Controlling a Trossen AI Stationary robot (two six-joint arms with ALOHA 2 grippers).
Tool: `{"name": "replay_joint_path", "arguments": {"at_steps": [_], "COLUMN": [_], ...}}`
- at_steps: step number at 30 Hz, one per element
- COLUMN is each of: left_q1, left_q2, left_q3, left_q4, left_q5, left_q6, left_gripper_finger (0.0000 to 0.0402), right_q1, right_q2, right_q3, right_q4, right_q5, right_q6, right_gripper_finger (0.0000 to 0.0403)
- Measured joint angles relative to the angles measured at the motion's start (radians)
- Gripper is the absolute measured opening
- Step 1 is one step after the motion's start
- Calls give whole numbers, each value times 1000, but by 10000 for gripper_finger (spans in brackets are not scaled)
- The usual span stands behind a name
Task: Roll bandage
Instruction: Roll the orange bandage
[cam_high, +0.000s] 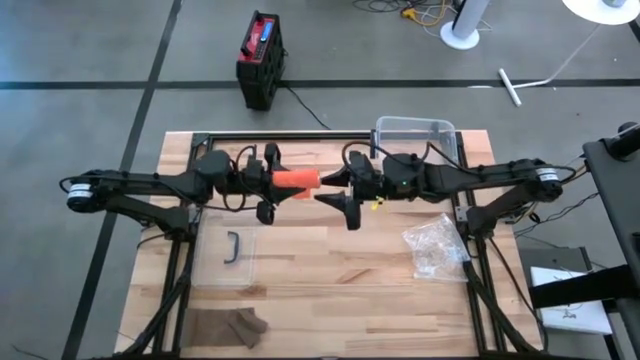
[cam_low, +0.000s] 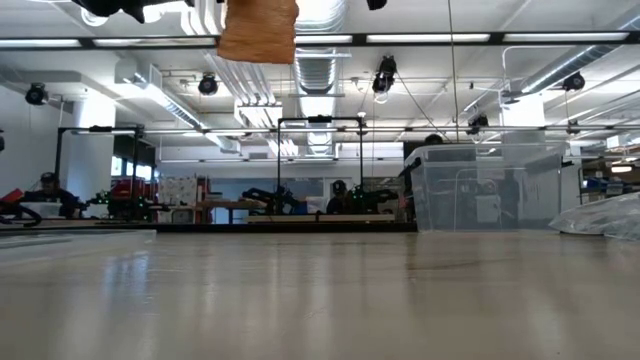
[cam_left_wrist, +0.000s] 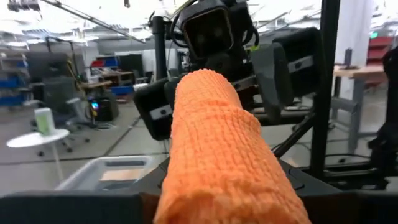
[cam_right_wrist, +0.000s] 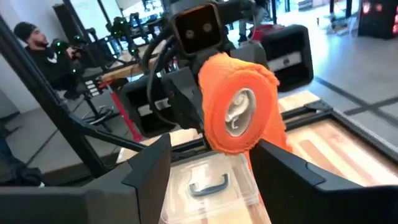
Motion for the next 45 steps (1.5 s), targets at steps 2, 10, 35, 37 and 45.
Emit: {"name": "replay_joint_path", "arguments": {"at_steps": [2, 10, 35, 37, 45], "left_q1": [0, 0, 0, 0, 0], "left_q2": [0, 0, 0, 0, -1], "left_q3": [0, 0, -2, -2, -2], "left_q4": [14, 15, -28, -34, -87], "left_q5": [-7, -73, -72, -73, -74], "left_q6": [31, 106, 141, 141, 124], "left_gripper_finger": [116, 116, 116, 116, 116], "right_q1": [-9, -36, -76, -82, -78], "right_q2": [2, 6, 61, 68, 122], "right_q3": [0, 1, 3, 12, 80], "right_q4": [2, 51, 188, 158, 147], "right_q5": [-2, -2, -106, -106, -102], "right_q6": [26, 91, 166, 169, 9], "right_gripper_finger": [205, 193, 159, 153, 150]}}
